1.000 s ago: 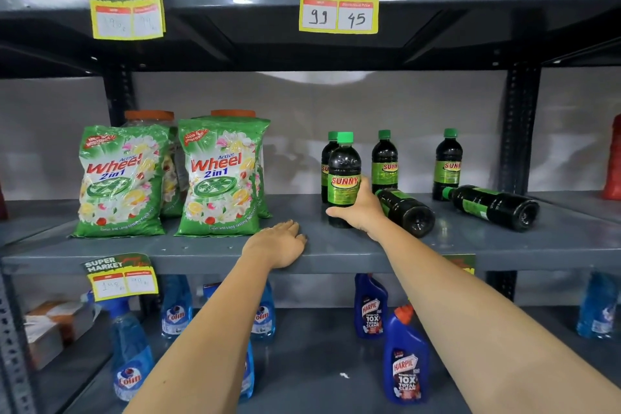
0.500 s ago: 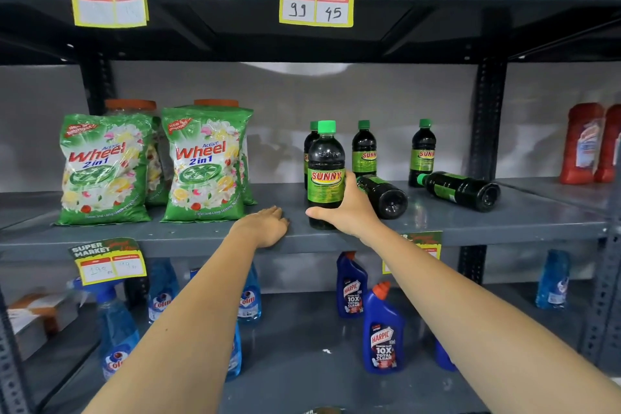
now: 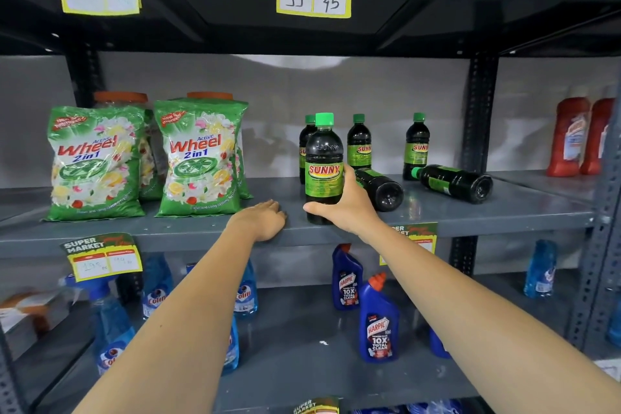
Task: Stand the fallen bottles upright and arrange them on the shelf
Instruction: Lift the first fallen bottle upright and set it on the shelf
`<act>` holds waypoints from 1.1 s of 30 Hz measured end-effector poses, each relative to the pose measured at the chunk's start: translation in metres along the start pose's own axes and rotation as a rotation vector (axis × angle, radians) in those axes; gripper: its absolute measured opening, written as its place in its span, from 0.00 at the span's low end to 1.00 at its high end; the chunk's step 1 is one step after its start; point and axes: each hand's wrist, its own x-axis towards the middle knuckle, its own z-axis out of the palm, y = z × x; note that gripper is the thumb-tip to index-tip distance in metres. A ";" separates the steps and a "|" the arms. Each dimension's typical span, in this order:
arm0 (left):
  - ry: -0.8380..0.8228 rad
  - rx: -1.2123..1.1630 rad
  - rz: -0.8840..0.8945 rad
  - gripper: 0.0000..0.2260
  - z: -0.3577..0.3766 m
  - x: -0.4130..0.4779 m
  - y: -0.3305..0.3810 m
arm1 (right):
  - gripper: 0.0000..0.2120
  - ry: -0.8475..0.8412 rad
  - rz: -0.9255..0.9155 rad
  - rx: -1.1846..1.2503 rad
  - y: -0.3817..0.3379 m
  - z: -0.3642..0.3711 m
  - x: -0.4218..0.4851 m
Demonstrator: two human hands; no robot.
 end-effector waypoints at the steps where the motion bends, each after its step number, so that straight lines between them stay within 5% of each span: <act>1: 0.004 -0.005 -0.004 0.25 0.000 0.000 0.000 | 0.48 -0.004 -0.003 0.004 0.000 0.001 -0.001; 4: 0.045 -0.064 -0.027 0.24 0.001 -0.002 0.001 | 0.51 0.135 -0.046 0.067 -0.001 0.000 -0.004; 8: 0.284 -0.276 -0.011 0.23 0.004 -0.007 -0.003 | 0.31 0.568 -0.101 0.207 0.002 -0.026 0.007; 12: 0.564 -0.640 -0.044 0.19 -0.010 -0.018 -0.018 | 0.21 0.714 -0.071 0.113 0.016 -0.073 0.031; 17: 0.940 -0.543 0.135 0.09 -0.020 -0.079 0.034 | 0.12 0.642 0.049 -0.021 0.051 -0.123 0.051; 22: 0.703 -0.204 0.533 0.14 0.014 -0.093 0.143 | 0.11 0.517 0.146 -0.122 0.074 -0.140 0.060; 27: 0.572 -0.036 0.408 0.21 0.040 -0.046 0.163 | 0.11 0.397 0.100 -0.134 0.081 -0.139 0.067; 33: 0.670 0.033 0.317 0.19 0.054 -0.029 0.166 | 0.11 0.138 0.157 -0.276 0.078 -0.131 0.079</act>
